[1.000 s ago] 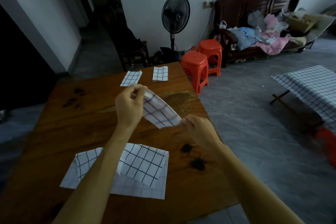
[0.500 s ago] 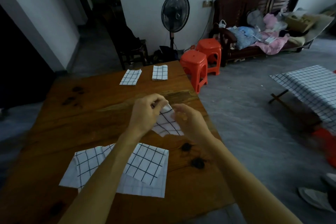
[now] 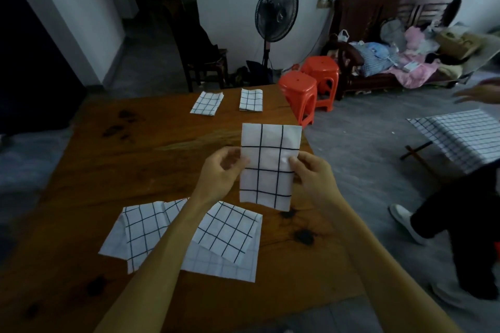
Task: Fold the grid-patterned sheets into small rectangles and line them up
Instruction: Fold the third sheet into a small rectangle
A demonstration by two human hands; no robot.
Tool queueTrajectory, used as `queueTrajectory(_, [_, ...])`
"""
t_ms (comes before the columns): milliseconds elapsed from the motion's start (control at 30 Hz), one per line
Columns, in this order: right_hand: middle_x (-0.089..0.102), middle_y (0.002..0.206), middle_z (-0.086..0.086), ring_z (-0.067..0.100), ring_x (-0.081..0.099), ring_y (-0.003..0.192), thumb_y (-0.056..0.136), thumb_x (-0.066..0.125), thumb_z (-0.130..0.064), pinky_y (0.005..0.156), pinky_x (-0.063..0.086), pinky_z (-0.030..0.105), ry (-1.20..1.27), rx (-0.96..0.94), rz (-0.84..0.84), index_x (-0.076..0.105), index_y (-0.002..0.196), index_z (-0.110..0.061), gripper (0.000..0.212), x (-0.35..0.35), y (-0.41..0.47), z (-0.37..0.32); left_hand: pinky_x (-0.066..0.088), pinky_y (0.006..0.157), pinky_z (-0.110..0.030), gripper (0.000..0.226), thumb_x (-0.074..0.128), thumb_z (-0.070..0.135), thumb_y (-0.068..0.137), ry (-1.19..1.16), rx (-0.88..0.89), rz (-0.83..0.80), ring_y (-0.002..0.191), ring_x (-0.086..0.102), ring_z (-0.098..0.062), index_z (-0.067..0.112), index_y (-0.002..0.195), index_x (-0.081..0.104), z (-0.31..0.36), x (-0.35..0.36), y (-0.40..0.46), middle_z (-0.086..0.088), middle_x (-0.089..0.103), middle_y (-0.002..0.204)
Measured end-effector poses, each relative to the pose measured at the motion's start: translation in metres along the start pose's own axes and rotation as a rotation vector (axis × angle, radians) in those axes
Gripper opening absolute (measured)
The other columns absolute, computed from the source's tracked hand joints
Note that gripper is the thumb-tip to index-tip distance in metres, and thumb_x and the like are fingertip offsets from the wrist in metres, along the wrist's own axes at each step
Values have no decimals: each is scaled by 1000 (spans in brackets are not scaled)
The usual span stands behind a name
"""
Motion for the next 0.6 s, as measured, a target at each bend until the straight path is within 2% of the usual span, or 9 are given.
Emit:
queueTrajectory(100, [74,89,1,16,70,84,98,53,-15,70,56,25,97,101,-24,69,97,-8,16,11,-12,8,51,95,-38,41,65,46,84,-169,-77,-31,110,60,-10,24,119,58,-17,2,-3,6,64,117])
queueTrajectory(200, [70,77,-2,12,67,71,99,52,-14,63,54,24,158,179,-27,66,93,-6,17,17,-24,19,54,84,-26,41,62,40,87,-346,-135,-100,103,64,-6,23,123,55,-28,14,-10,7,65,115])
queueTrajectory(267, [69,72,-3,10,65,65,99,51,-13,58,52,23,174,226,17,64,93,-6,16,16,-33,27,55,79,-26,37,59,34,90,-435,-182,-177,101,66,-9,19,124,56,-39,27,-17,4,67,114])
queueTrajectory(333, [71,78,0,13,69,70,98,52,-14,59,54,24,164,269,74,65,98,-6,14,11,-43,35,57,76,-29,27,60,29,91,-470,-214,-229,99,68,-13,21,117,60,-49,40,-23,1,69,111])
queueTrajectory(433, [72,99,8,23,72,88,98,54,-16,68,58,33,74,304,173,64,112,-8,19,-5,-53,46,58,70,-30,13,65,23,89,-468,-255,-187,92,69,-15,26,102,64,-55,54,-30,0,71,102])
queueTrajectory(600, [72,102,-1,15,71,92,94,60,-16,71,59,30,-75,246,303,64,119,-14,25,-39,-66,52,58,72,-28,14,66,19,89,-372,-158,-179,91,68,-9,29,98,63,-45,80,-38,5,70,99])
Point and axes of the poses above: each hand's wrist, its own y-axis towards the middle knuckle, its own x-axis out of the palm, z = x × y, the point moved 6 cm from there along y, towards the middle knuckle
